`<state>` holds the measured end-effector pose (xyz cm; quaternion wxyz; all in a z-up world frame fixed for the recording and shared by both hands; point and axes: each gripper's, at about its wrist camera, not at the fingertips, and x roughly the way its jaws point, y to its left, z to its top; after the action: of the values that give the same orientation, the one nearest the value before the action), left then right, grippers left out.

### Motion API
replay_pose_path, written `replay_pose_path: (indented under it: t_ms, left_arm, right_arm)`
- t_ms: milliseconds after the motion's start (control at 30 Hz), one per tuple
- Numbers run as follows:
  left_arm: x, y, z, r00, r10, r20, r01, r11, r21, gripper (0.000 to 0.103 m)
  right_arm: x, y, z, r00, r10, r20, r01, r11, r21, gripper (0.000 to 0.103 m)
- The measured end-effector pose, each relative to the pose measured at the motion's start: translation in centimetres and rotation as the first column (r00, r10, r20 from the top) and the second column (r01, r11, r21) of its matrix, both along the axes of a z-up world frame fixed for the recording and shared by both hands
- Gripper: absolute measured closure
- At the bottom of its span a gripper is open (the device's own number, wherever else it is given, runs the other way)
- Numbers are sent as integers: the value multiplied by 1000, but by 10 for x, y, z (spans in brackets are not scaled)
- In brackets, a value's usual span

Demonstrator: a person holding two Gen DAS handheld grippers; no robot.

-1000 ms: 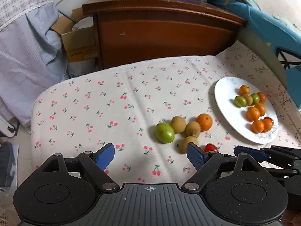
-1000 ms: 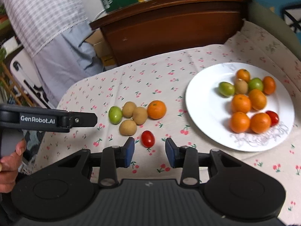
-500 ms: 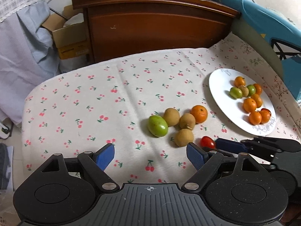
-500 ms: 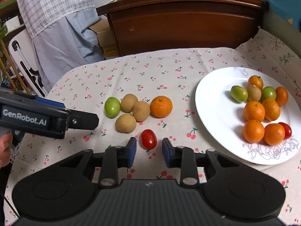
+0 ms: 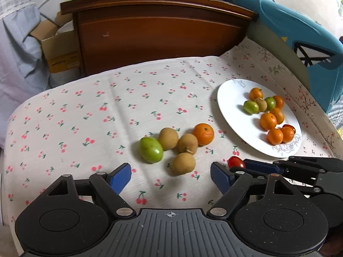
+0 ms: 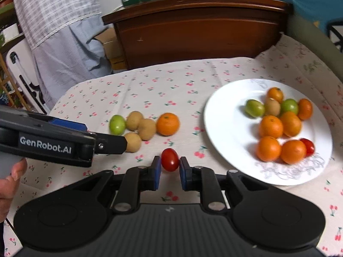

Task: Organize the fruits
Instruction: 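Grasp a red cherry tomato with the right tool while the left tool grasps a tan fruit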

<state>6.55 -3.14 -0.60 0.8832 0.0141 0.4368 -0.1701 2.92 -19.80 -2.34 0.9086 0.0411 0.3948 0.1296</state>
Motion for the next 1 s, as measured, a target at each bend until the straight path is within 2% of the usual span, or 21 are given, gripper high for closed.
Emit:
replay_pose_path:
  t_ms: [67, 167, 233, 300, 467, 600, 700, 1000]
  left_arm:
    - [0, -5, -2, 1000, -13, 3, 13, 1000, 7, 27]
    - [2, -11, -6, 1000, -26, -5, 26, 1000, 6, 38]
    - [3, -14, -9, 999, -32, -7, 33, 999, 10, 41]
    - [5, -17, -13, 999, -37, -9, 37, 999, 16, 50]
    - [8, -24, -22, 999, -45, -13, 46, 998, 34, 65]
    - [10, -26, -23, 999, -48, 7, 48, 998, 36, 68]
    - [8, -27, -23, 998, -56, 15, 55, 998, 40, 78]
    - [3, -25, -14, 998, -58, 39, 57, 998, 25, 78]
  right_arm:
    - [0, -5, 0, 1000, -14, -5, 14, 1000, 8, 85]
    - [-1, -13, 1, 999, -43, -18, 43, 999, 23, 85]
    - [-2, -17, 1, 998, -57, -24, 58, 998, 37, 85]
    - [-3, -20, 2, 997, -70, -31, 72, 996, 50, 85]
    - [-3, -25, 2, 995, -87, -42, 90, 994, 68, 85]
    - [-3, -26, 2, 995, -89, -44, 93, 993, 74, 85]
    - [-3, -26, 2, 995, -91, -47, 94, 992, 80, 85]
    - [-3, -28, 4, 995, -94, -44, 98, 991, 94, 85]
